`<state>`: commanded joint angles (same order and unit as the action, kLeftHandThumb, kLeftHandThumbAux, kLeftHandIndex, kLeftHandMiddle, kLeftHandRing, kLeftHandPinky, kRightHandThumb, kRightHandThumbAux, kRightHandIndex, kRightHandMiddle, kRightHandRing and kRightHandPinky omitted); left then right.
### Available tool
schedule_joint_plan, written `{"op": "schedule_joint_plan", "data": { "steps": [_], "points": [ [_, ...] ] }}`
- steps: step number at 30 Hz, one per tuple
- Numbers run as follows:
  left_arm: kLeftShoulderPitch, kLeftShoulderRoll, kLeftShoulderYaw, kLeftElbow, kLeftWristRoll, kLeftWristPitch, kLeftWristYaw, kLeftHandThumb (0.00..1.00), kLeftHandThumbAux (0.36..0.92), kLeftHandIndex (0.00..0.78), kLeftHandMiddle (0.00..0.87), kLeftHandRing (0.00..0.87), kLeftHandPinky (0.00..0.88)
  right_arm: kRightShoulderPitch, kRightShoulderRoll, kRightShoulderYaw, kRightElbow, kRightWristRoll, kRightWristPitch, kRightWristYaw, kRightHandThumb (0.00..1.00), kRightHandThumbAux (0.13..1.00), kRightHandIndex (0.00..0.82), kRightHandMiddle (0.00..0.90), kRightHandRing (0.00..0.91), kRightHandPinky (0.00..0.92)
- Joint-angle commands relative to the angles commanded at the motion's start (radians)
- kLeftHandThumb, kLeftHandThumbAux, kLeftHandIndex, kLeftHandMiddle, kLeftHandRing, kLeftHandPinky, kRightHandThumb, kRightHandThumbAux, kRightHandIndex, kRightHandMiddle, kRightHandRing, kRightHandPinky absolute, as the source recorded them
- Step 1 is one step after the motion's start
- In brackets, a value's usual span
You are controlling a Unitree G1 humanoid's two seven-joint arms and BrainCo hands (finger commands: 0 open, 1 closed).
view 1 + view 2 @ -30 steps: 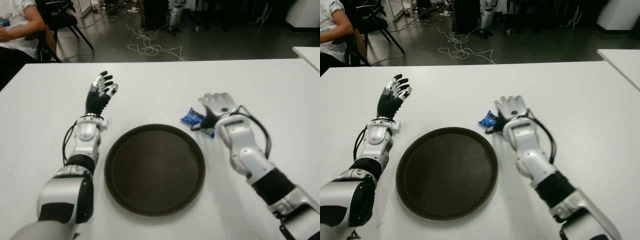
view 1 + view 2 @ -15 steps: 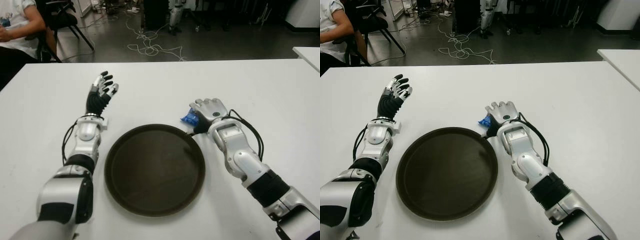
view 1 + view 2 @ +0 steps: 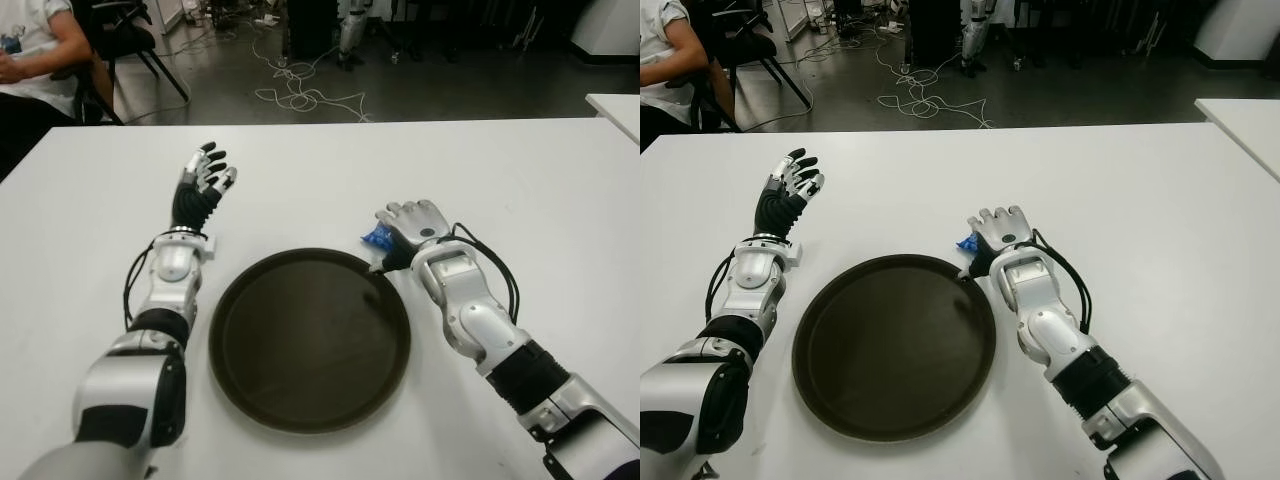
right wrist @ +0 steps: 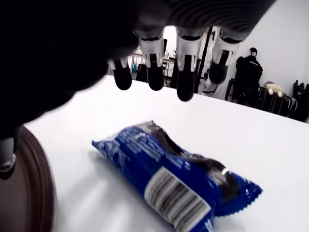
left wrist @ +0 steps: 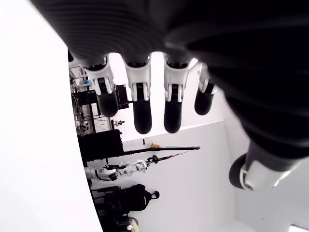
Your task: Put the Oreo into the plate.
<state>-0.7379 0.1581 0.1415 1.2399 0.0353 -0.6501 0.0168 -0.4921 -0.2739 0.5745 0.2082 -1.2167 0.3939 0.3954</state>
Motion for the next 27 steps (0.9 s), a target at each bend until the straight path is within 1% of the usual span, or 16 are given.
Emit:
{"op": "schedule_joint_plan", "data": {
  "steps": [4, 6, 9, 11, 15, 16, 18, 22, 27],
  "points": [
    [-0.001, -0.001, 0.004, 0.001, -0.004, 0.002, -0.002, 0.086, 0.577, 0.120, 0.185, 0.143, 0.103, 0.000, 0.004, -0.005, 0.006, 0.002, 0.004, -0.011, 0.000, 0.423, 0.087, 0.116, 0.143, 0.153],
    [-0.001, -0.001, 0.005, 0.001, -0.006, 0.001, -0.004, 0.085, 0.564, 0.119, 0.187, 0.145, 0.101, 0.001, 0.006, -0.008, 0.008, 0.005, 0.006, -0.020, 0.000, 0.426, 0.090, 0.122, 0.158, 0.179],
    [0.000, 0.000, 0.004, 0.000, -0.005, -0.002, -0.008, 0.088, 0.565, 0.118, 0.187, 0.144, 0.103, 0.000, 0.004, -0.010, 0.009, 0.008, 0.002, -0.030, 0.000, 0.430, 0.093, 0.130, 0.172, 0.194],
    [0.001, 0.000, 0.004, -0.001, -0.006, -0.004, -0.010, 0.090, 0.571, 0.116, 0.186, 0.143, 0.102, -0.002, 0.000, -0.010, 0.006, 0.009, 0.000, -0.029, 0.000, 0.432, 0.092, 0.129, 0.170, 0.187],
    [0.001, 0.000, 0.005, -0.001, -0.007, -0.005, -0.012, 0.091, 0.583, 0.116, 0.187, 0.143, 0.099, -0.008, -0.009, -0.012, -0.006, 0.012, -0.001, -0.013, 0.000, 0.432, 0.084, 0.116, 0.138, 0.122],
    [0.001, 0.001, 0.004, -0.001, -0.007, -0.005, -0.013, 0.090, 0.581, 0.116, 0.187, 0.143, 0.097, -0.009, -0.010, -0.013, -0.011, 0.013, 0.001, -0.009, 0.000, 0.431, 0.083, 0.115, 0.135, 0.118],
    [0.001, 0.002, 0.002, -0.001, -0.004, -0.006, -0.011, 0.089, 0.581, 0.117, 0.187, 0.142, 0.094, -0.008, -0.007, -0.016, -0.014, 0.016, 0.009, -0.007, 0.000, 0.431, 0.083, 0.112, 0.126, 0.106],
    [0.001, 0.004, -0.001, 0.000, 0.000, -0.005, -0.007, 0.089, 0.598, 0.118, 0.184, 0.140, 0.100, -0.010, -0.005, -0.032, -0.023, 0.026, 0.027, -0.001, 0.000, 0.433, 0.087, 0.115, 0.121, 0.104],
    [0.001, 0.006, -0.002, 0.002, 0.004, -0.005, -0.005, 0.089, 0.607, 0.121, 0.186, 0.146, 0.111, -0.019, -0.018, -0.058, -0.019, 0.038, 0.031, -0.006, 0.000, 0.439, 0.094, 0.122, 0.125, 0.102]
  ]
}}
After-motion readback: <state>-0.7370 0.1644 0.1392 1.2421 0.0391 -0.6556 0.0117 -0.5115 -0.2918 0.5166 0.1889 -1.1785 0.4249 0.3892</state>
